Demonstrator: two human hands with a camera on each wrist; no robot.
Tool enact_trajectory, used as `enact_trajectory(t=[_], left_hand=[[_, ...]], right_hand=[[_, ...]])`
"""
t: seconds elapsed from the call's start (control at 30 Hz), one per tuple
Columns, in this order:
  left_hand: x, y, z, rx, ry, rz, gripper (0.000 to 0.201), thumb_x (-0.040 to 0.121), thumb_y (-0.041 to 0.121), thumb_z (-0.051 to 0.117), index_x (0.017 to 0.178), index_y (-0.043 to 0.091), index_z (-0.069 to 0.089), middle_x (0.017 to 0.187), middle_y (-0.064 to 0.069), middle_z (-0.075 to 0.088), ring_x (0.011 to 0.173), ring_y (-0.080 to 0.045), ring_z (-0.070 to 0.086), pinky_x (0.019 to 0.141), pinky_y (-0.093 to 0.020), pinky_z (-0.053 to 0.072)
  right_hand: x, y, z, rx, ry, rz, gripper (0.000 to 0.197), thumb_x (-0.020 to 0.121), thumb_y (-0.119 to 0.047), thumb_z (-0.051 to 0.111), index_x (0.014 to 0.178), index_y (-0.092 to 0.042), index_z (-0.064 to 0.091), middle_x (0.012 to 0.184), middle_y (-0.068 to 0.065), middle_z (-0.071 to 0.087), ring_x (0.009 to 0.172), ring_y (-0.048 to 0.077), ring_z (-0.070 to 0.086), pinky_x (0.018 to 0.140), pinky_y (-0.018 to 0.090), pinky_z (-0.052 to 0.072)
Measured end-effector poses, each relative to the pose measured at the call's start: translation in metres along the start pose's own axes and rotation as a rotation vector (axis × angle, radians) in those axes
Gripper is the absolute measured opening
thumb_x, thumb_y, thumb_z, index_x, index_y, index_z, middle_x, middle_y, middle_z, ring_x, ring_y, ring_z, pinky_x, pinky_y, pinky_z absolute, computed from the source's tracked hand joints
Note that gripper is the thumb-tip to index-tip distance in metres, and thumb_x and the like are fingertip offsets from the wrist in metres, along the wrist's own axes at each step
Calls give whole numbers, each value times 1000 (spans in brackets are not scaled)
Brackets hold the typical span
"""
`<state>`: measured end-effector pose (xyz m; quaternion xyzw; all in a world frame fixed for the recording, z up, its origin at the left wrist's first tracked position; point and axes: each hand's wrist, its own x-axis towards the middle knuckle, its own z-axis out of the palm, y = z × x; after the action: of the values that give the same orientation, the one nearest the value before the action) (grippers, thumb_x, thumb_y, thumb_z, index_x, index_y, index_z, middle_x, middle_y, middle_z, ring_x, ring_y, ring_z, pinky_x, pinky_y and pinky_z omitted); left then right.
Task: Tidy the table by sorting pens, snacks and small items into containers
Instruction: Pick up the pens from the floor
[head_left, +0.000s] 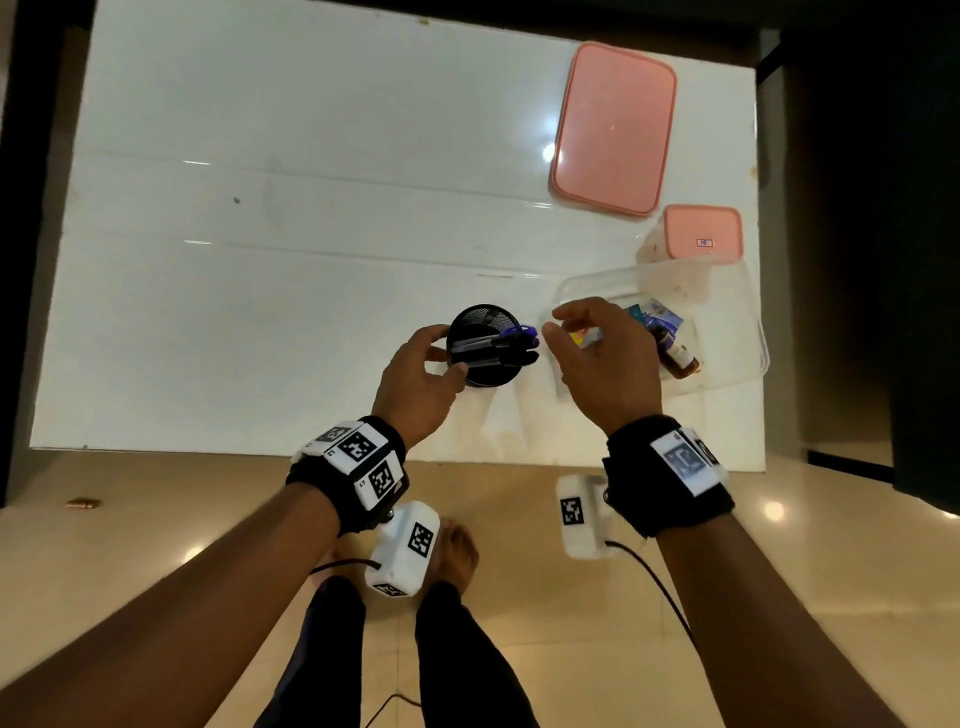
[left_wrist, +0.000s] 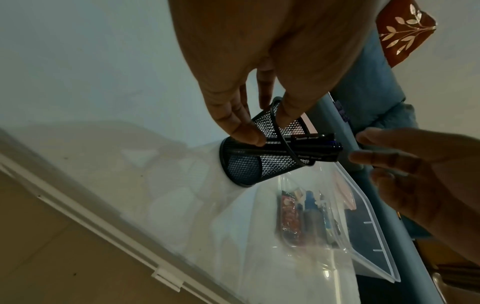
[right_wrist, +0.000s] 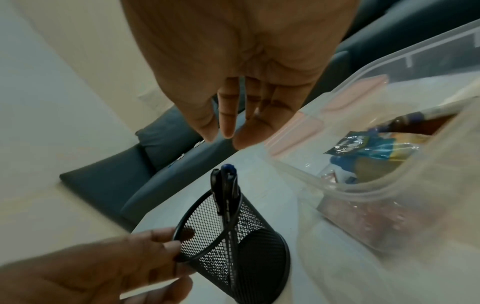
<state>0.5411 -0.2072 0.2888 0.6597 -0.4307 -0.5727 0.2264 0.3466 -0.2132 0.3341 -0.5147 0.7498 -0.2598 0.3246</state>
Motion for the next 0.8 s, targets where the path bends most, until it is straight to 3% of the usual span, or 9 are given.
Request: enact_trajectory(t=[0.1, 0.17, 0.3, 0.47, 0.6, 0.7, 0.8], left_hand=[[-5, 2, -6, -12, 18, -17, 26, 93, 21, 60, 117, 28, 55, 99, 9, 65, 81, -18, 70, 79, -43, 57], [-9, -2, -14, -21, 26, -43, 23, 94, 20, 58, 117, 23, 59, 97, 3, 66, 81, -18, 70, 77, -41, 56], [-28, -34, -40, -9, 17, -83, 15, 94, 15, 55, 105, 20, 64, 91, -6, 69, 74, -14, 67, 69, -35, 51], [-72, -111, -88, 102, -13, -117, 12, 92, 11, 57, 89, 19, 65, 74, 0, 66, 67, -11, 63, 63, -23, 47], [-113, -192, -137, 136, -7, -240, 15, 90, 10, 59, 83, 21, 66, 69, 2, 65, 63, -10, 62, 68, -28, 50], [-138, -257, -175, 140, -15, -415, 17, 86, 16, 56, 77, 28, 63, 73, 6, 67, 75, -18, 66, 79, -37, 53], [-160, -311, -211, 120, 6, -506, 18, 85, 17, 54, 71, 27, 60, 81, 5, 66, 92, -25, 65, 92, -38, 48]], right_hand=[[-20, 4, -12, 10, 45, 11, 6, 89, -27, 68, 95, -26, 67, 93, -9, 68, 74, 2, 59, 69, 21, 48], [-37, 4, -14, 7, 60, 13, 4, 90, -27, 67, 94, -27, 68, 90, -12, 68, 66, 0, 55, 63, 15, 42], [-75, 2, 7, 38, -80, 44, 3, 89, -27, 68, 90, -30, 69, 80, -14, 65, 56, 1, 53, 57, 11, 40], [-124, 5, 83, -77, -498, 48, 4, 89, -29, 65, 91, -30, 69, 78, -13, 64, 62, 3, 56, 62, 17, 44], [-162, 16, 172, -358, -922, 63, 15, 89, -32, 60, 102, -30, 68, 95, -6, 69, 88, 16, 63, 74, 25, 44], [-184, 28, 230, -651, -1206, 14, 19, 89, -34, 57, 106, -30, 65, 113, 0, 67, 106, 24, 61, 84, 28, 44], [-198, 20, 288, -869, -1359, -64, 20, 86, -40, 57, 104, -33, 62, 116, -1, 64, 108, 26, 60, 85, 29, 44]])
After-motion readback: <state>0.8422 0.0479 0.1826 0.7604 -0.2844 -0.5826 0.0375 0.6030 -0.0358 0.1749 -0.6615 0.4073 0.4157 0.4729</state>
